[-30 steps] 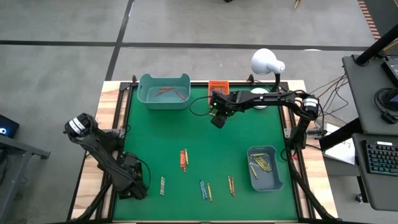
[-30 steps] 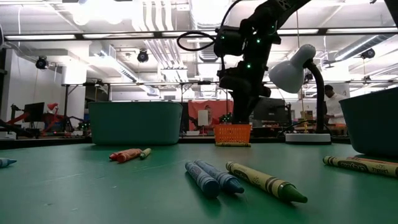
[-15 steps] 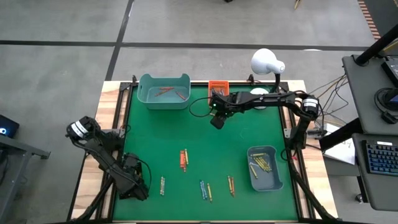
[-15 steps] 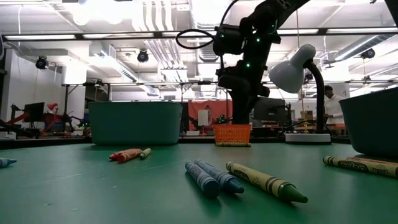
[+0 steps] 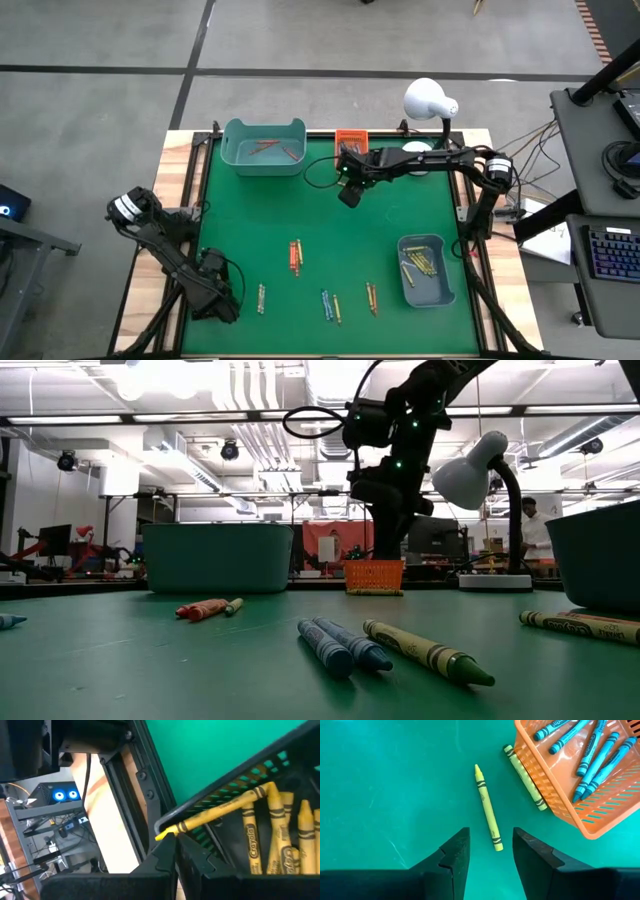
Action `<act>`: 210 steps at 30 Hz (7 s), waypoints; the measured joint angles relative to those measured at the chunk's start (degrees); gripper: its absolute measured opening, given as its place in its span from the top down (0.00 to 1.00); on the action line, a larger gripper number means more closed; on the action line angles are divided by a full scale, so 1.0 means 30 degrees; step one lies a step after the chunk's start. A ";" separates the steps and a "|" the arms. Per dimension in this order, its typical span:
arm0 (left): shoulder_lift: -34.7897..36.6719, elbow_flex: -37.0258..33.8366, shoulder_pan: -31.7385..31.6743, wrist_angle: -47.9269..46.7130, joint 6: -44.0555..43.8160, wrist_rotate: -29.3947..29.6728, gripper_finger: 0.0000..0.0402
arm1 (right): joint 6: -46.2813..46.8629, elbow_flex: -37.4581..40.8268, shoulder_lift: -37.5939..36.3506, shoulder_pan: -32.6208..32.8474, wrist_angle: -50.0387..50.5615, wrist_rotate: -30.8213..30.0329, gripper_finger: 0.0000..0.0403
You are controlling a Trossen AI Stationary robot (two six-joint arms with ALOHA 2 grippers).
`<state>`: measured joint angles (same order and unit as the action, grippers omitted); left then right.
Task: Sort crayons
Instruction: Put the yellow crayon into the black bin, then adjust the black bin, then put the yellow crayon into the black bin
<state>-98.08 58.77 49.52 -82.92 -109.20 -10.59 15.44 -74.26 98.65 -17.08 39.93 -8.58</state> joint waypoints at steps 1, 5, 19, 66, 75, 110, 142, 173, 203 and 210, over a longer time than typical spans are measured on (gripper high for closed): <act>0.0000 -0.0095 0.0000 0.0001 -0.0006 -0.0011 1.00 | 0.0000 0.0000 0.0000 0.0000 -0.0003 0.0000 0.66; 0.0000 -0.0461 0.0000 -0.0004 -0.0004 -0.0175 1.00 | 0.0000 0.0000 0.0000 0.0062 0.0005 0.0000 0.66; 0.0007 -0.0608 0.0000 -0.0894 -0.0829 -0.0470 1.00 | 0.0111 0.0000 -0.0007 0.0211 0.0005 0.0008 0.66; 0.0044 0.1090 0.0430 -0.1967 0.0255 -0.0576 1.00 | 0.0175 0.0000 -0.0007 0.0444 -0.0135 0.0000 0.67; 0.0102 0.5033 0.0333 0.0982 0.0109 0.3058 1.00 | 0.0188 0.0000 -0.0007 0.0488 -0.0141 -0.0002 0.67; -0.0015 0.3093 0.2027 0.5299 -0.0758 -0.3123 1.00 | 0.0153 0.0000 -0.0007 0.1362 -0.0491 0.0000 0.67; 0.0015 0.2146 0.2684 0.7179 -0.2741 -0.0418 1.00 | 0.0168 0.0000 -0.0007 0.1362 -0.1183 -0.0007 0.67; 0.0697 0.7093 0.1874 -0.1835 0.1790 1.4655 1.00 | -0.1931 -0.0044 -0.0103 0.0823 0.0059 0.0131 0.67; 0.2390 0.3108 -0.0831 -0.1644 0.2781 2.4574 1.00 | -0.7938 0.0261 0.2735 -0.1435 -0.0455 0.2353 0.67; 0.2390 0.3108 -0.1008 -0.1636 0.2760 2.4888 1.00 | -0.7861 -0.0408 0.2425 -0.1443 -0.0618 0.2308 0.67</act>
<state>-90.91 68.10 46.49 -87.83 -100.92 64.07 -8.14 -75.48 105.93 -21.41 38.08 -1.65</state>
